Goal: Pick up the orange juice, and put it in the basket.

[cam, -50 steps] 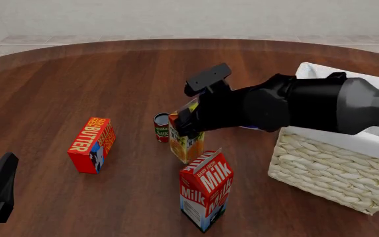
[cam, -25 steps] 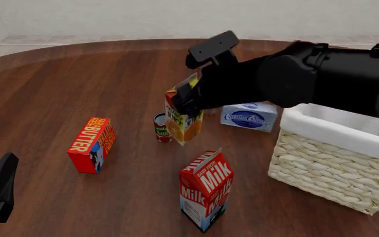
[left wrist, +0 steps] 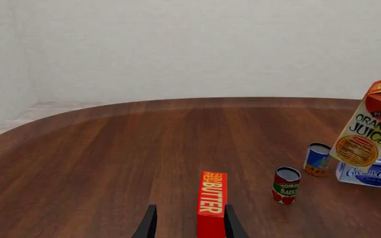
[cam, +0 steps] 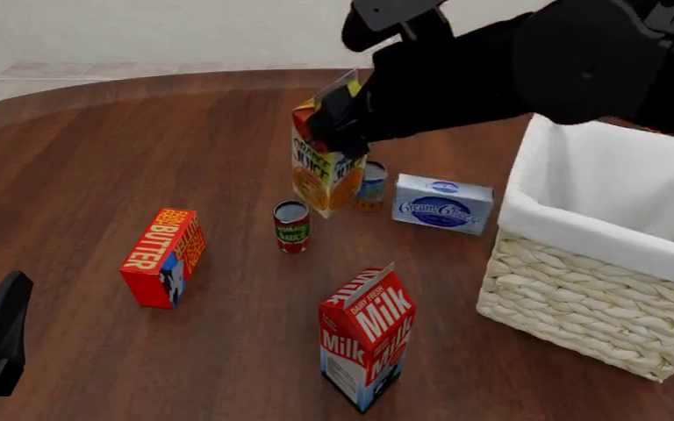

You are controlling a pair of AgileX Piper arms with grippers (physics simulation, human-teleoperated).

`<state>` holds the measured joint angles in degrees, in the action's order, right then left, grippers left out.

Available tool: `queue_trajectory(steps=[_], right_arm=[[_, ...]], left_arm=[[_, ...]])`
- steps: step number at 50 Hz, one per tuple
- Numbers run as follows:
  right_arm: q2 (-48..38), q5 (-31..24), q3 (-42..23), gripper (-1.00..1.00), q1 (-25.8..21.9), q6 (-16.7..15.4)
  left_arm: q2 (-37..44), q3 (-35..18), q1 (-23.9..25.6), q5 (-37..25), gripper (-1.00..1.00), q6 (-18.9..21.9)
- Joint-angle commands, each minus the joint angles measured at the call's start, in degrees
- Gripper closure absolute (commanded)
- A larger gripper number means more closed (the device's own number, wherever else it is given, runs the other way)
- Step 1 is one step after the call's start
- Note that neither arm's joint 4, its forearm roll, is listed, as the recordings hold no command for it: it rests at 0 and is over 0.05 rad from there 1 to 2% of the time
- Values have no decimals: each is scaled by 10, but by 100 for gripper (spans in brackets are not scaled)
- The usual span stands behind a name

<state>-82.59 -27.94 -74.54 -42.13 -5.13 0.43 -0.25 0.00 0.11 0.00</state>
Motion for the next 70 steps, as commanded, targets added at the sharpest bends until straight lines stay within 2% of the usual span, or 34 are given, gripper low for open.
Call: queue_trajectory(steps=[1, 19, 29, 35, 47, 70], right_arm=[[21, -37, -49, 100, -3, -5], [40, -106, -136, 100, -7, -35], [23, -145, -202, 100, -10, -29], [14, -158, -229, 100, 2, -40], [30, -173, -239, 100, 23, -45], [88, -245, -269, 100, 72, -68]], left_arm=[[0, 0, 0, 0, -100, 0], [0, 0, 0, 0, -100, 0], [0, 0, 0, 0, -100, 0], [0, 0, 0, 0, -100, 0], [0, 0, 0, 0, -100, 0], [0, 0, 0, 0, -100, 0]])
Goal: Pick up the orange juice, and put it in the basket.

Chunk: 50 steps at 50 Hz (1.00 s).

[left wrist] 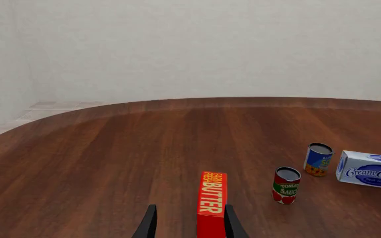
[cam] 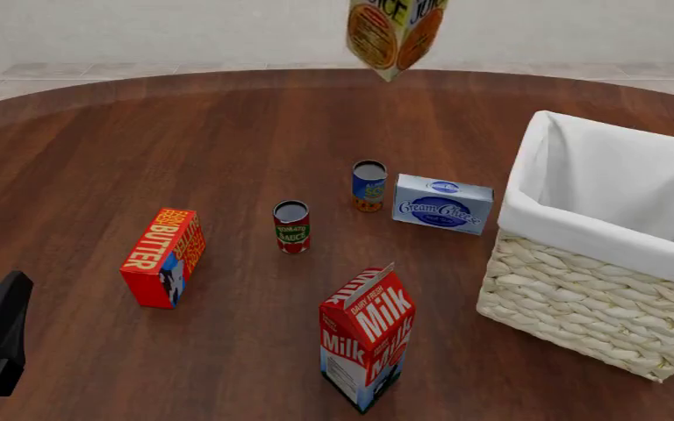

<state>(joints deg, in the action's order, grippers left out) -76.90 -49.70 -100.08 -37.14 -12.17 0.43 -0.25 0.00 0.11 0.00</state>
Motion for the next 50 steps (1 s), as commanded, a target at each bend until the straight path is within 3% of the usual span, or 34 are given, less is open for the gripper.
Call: queue_trajectory(steps=[1, 50], right_arm=[[32, -27, -14, 100, 22, 3], [196, -91, 64, 100, 166, -1]], left_arm=[[0, 0, 0, 0, -100, 0], [0, 0, 0, 0, -100, 0]])
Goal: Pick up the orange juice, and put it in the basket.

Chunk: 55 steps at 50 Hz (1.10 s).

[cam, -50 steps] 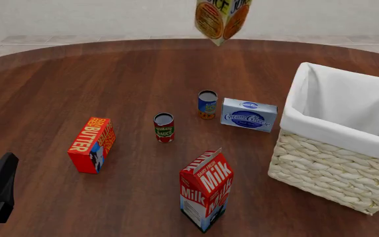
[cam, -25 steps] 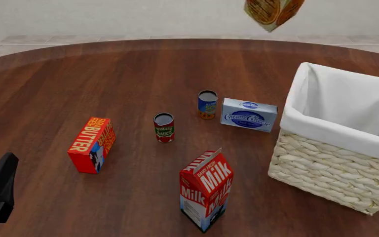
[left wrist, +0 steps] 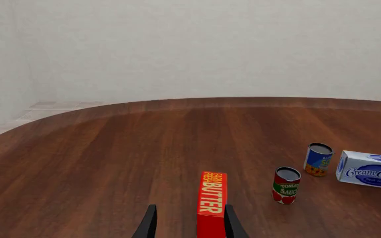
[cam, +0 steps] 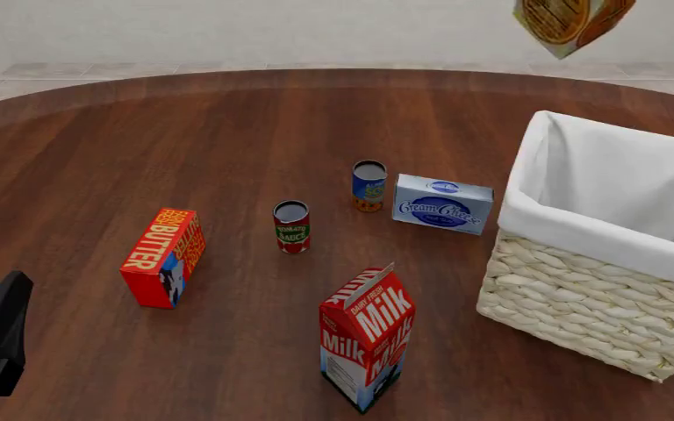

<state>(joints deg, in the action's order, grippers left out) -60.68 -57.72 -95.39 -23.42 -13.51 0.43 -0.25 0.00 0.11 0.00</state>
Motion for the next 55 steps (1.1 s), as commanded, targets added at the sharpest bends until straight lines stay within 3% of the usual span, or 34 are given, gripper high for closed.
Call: queue_trajectory(steps=[1, 29, 38, 55], right_arm=[[35, -13, 17, 100, 31, 14], [122, -71, 56, 100, 100, 16], [149, -52, 125, 100, 106, 21], [188, -90, 137, 100, 123, 37]], left_arm=[[0, 0, 0, 0, -100, 0], [0, 0, 0, 0, -100, 0], [0, 0, 0, 0, -100, 0], [0, 0, 0, 0, -100, 0]])
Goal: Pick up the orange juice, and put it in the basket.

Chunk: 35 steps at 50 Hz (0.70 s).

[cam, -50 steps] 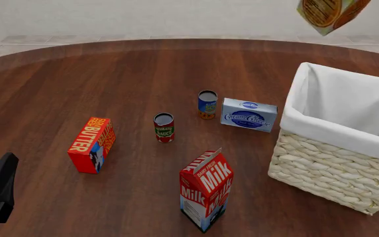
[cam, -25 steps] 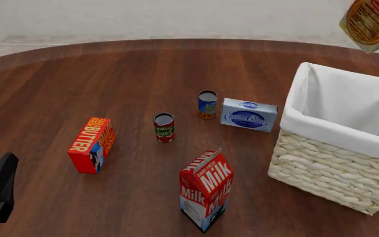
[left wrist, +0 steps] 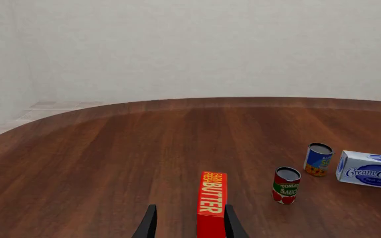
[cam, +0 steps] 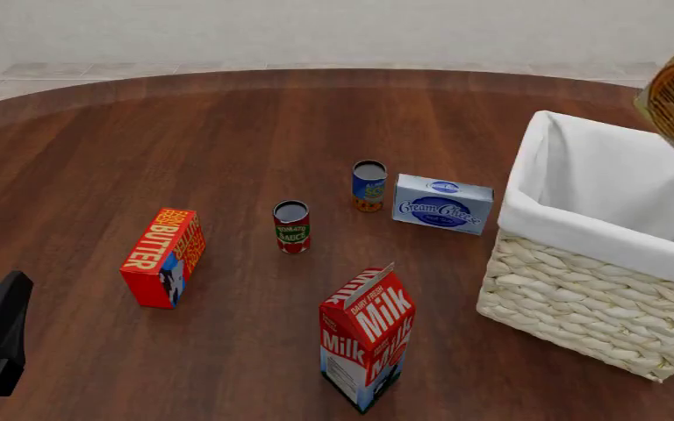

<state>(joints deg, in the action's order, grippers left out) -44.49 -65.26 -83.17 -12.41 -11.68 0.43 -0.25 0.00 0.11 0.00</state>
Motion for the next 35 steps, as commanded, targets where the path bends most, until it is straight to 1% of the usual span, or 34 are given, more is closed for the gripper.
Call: queue_trajectory(steps=[1, 15, 26, 35], right_arm=[[27, -14, 15, 100, 13, 19], [32, -2, 46, 100, 31, 25], [28, 31, 86, 100, 49, 29], [20, 51, 103, 100, 61, 31]], left_arm=[[0, 0, 0, 0, -100, 0], [0, 0, 0, 0, -100, 0], [0, 0, 0, 0, -100, 0], [0, 0, 0, 0, -100, 0]])
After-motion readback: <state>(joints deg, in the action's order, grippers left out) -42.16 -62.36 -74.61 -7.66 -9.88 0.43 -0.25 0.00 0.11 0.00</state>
